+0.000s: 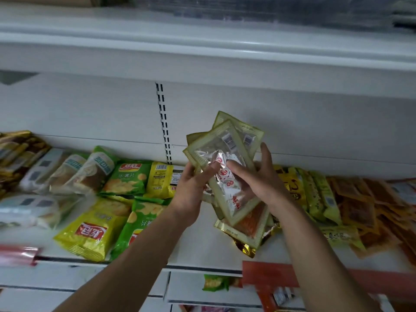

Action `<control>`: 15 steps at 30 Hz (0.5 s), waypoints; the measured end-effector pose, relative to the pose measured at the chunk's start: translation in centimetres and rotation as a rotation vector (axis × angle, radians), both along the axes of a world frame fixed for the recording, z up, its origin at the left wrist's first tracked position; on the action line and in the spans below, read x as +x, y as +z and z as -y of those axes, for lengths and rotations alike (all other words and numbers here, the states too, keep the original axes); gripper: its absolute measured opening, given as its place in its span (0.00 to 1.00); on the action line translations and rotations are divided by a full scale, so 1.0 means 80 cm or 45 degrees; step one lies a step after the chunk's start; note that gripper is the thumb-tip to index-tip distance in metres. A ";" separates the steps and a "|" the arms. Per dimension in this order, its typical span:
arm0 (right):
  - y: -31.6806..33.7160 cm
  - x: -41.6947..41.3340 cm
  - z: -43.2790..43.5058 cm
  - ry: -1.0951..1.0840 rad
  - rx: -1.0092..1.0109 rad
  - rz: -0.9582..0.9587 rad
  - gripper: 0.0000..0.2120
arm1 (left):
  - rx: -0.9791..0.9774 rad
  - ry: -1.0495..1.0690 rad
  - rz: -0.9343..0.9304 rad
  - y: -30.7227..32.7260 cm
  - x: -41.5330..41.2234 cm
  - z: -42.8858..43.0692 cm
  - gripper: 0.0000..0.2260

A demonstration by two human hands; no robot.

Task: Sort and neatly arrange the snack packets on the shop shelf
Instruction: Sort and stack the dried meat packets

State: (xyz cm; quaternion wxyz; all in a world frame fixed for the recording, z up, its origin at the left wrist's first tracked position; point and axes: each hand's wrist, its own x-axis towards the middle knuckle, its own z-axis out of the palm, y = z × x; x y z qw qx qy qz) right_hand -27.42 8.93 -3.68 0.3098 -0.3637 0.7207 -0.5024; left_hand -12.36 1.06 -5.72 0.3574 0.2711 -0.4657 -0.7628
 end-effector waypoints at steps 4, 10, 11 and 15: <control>-0.010 0.000 -0.006 -0.053 -0.059 0.051 0.27 | 0.068 -0.251 0.014 0.004 -0.002 -0.004 0.23; -0.024 0.002 -0.019 -0.312 -0.092 0.247 0.19 | 0.217 -0.371 -0.076 0.006 -0.004 -0.003 0.21; -0.026 0.002 -0.021 -0.357 -0.081 0.252 0.21 | 0.171 -0.373 -0.063 0.004 -0.006 -0.005 0.17; -0.032 0.005 -0.025 -0.552 -0.146 0.326 0.23 | 0.005 -0.336 -0.005 -0.003 -0.017 -0.025 0.21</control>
